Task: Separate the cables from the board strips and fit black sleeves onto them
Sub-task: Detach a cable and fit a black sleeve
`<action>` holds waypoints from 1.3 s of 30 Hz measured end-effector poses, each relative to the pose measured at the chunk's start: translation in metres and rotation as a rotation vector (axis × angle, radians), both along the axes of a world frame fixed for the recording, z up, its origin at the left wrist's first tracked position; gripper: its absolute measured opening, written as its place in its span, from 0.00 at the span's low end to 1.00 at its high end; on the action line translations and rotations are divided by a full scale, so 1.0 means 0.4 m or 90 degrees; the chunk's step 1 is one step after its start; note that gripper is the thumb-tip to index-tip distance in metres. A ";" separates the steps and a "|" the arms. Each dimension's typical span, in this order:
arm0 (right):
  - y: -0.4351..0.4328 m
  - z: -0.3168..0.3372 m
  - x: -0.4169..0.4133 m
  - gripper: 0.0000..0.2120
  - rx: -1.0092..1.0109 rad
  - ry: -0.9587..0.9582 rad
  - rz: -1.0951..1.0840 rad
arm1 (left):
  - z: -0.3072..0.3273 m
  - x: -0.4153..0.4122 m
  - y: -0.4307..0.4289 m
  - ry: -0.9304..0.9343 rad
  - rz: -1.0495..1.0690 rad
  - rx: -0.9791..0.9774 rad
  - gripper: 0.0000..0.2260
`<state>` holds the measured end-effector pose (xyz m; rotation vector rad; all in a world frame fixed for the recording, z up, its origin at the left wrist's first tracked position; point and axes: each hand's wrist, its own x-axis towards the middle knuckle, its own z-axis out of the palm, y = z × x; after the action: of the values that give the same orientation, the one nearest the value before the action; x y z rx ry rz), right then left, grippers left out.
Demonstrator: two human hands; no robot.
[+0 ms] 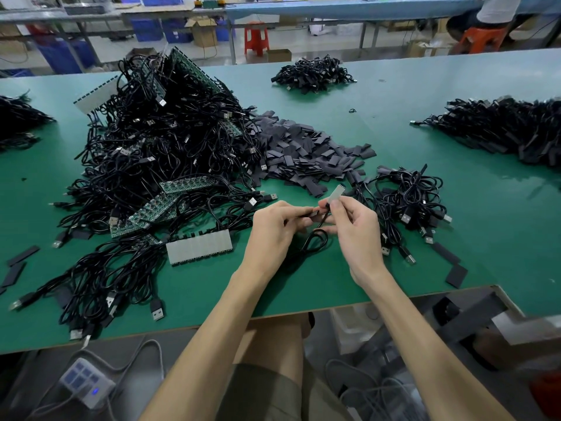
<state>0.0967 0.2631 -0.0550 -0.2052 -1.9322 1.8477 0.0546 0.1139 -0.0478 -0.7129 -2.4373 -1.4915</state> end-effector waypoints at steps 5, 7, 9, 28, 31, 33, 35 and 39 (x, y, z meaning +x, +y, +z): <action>-0.001 0.000 0.001 0.12 0.037 0.022 0.002 | 0.005 0.001 0.001 -0.027 0.025 0.040 0.10; 0.001 -0.002 0.001 0.12 0.048 0.025 -0.003 | 0.006 0.000 0.001 -0.045 0.027 0.073 0.07; 0.002 -0.004 -0.002 0.12 0.047 0.022 0.004 | 0.006 -0.003 0.000 -0.063 0.021 0.089 0.06; -0.002 -0.002 -0.004 0.12 0.047 0.030 0.007 | -0.017 -0.013 0.004 -0.039 -0.015 0.039 0.09; -0.003 0.001 -0.001 0.12 0.053 0.030 0.005 | -0.016 -0.012 0.004 -0.077 -0.007 0.063 0.10; -0.004 0.002 0.001 0.11 0.040 0.027 0.012 | -0.015 -0.009 0.003 -0.100 -0.007 0.076 0.08; -0.004 0.004 0.002 0.11 0.038 0.026 0.013 | -0.015 -0.008 0.001 -0.104 -0.006 0.087 0.07; -0.004 0.006 0.002 0.11 0.035 0.027 0.020 | -0.016 -0.009 0.002 -0.097 -0.003 0.078 0.07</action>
<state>0.0976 0.2615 -0.0525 -0.1175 -1.9649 1.8022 0.0512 0.1148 -0.0542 -0.6023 -2.4256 -1.7380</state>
